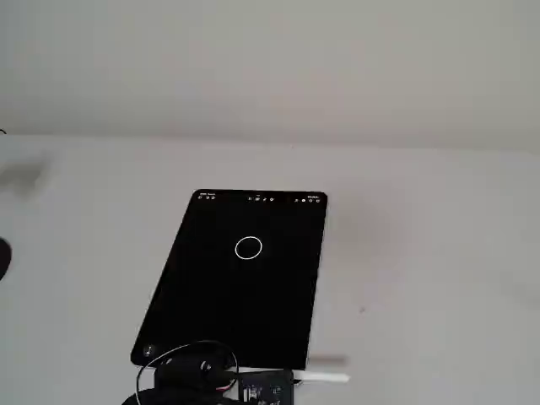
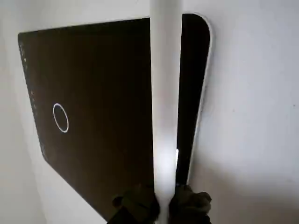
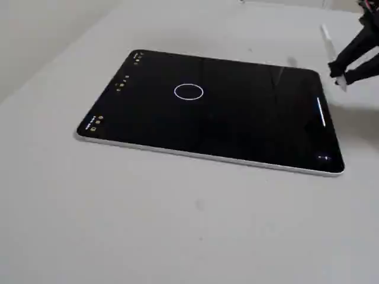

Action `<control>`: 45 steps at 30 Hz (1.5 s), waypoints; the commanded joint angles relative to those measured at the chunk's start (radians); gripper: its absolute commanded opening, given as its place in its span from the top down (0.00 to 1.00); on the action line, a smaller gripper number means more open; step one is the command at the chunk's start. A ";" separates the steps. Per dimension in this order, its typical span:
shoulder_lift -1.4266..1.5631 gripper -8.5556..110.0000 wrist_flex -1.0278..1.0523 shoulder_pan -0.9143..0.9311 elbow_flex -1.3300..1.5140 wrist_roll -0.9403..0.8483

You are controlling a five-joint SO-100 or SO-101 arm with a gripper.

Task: Draw 2 dots in a circle representing the eyes of a stickman

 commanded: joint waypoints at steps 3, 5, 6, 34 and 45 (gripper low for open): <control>0.015 0.93 0.002 0.012 0.000 0.003; 0.015 0.93 0.002 0.012 0.000 0.003; 0.015 0.93 0.002 0.012 0.000 0.003; 0.015 0.93 0.002 0.012 0.000 0.003; 0.015 0.93 -0.100 0.005 0.028 -0.072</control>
